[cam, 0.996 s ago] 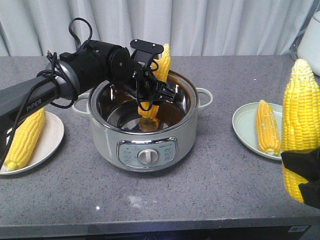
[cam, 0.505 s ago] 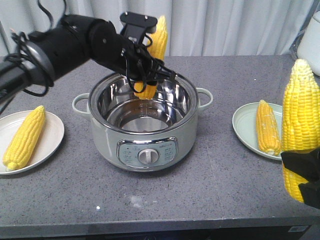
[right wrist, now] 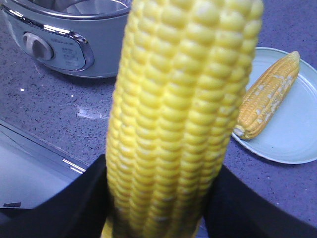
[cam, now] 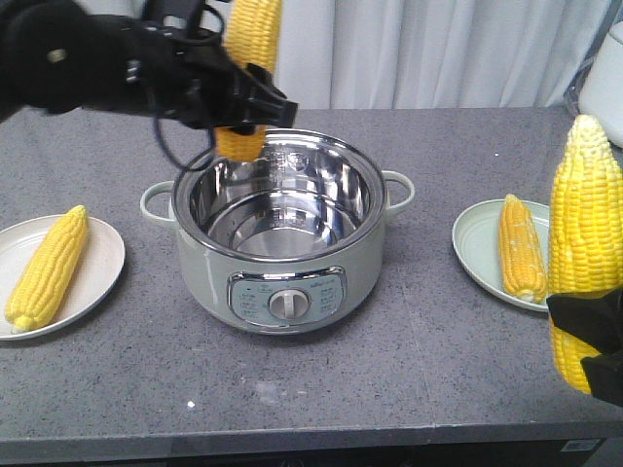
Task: Distribute corn equally
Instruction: 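Lift the cob out of the pot with the left gripper and hold it up, then turn the base away from the pot while holding both cobs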
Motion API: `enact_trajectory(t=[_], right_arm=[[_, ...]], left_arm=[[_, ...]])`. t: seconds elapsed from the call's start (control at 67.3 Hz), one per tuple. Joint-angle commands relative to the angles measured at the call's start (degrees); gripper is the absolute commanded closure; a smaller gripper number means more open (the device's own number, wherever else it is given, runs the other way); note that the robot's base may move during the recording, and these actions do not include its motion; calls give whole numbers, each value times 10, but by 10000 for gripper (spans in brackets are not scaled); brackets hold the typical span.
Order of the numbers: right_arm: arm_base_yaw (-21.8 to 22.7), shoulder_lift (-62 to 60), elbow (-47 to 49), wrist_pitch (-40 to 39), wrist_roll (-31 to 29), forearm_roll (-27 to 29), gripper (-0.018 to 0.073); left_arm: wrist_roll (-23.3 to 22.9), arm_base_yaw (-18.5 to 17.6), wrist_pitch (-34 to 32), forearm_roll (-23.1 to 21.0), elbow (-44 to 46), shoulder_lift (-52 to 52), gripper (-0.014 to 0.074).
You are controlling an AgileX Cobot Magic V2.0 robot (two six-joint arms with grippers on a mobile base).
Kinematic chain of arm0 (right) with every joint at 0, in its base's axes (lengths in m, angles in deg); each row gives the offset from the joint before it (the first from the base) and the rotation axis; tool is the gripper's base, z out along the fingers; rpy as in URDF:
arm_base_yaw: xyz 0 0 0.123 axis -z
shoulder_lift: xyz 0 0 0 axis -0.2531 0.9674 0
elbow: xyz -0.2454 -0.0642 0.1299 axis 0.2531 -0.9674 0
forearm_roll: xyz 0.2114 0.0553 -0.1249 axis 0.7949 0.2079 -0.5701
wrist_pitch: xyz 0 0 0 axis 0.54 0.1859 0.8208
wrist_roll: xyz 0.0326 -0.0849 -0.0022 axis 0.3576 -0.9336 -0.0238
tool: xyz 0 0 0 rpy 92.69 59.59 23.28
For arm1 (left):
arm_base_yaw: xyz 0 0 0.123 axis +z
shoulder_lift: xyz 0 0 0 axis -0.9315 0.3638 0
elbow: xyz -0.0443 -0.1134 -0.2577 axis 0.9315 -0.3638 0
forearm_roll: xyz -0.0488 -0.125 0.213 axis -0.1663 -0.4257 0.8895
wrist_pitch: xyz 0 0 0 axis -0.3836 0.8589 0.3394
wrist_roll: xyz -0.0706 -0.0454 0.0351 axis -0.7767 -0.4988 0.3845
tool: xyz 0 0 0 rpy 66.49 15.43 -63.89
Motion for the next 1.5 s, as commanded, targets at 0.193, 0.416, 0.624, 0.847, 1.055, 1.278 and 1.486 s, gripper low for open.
enact_trajectory(t=[0.193,0.416,0.624,0.847,1.055,1.278,1.486], right_arm=[[1,-4,14,-35,-5,-7,376],[1,-4,14,-35,-5,-7,376],[1,-4,14,-35,-5,-7,376],[1,-4,14,-35,-5,-7,376],[1,-4,14,-35,-5,-7,376],[1,-4,14,-35,-5,-7,376],[1,-4,14,-35,-5,-7,376]], left_arm=[[1,-2,-122,-4,-173,-184,333],[1,-2,-138,-3,-276,-287,333],[6,-2,-138,-3,-347,-364,333],[6,-2,-136,-4,-407,-430,333],[6,-2,-134,-3,-435,-467,333],[5,-2,-130,-5,-435,-465,333],[5,-2,-130,-5,-435,-465,333]])
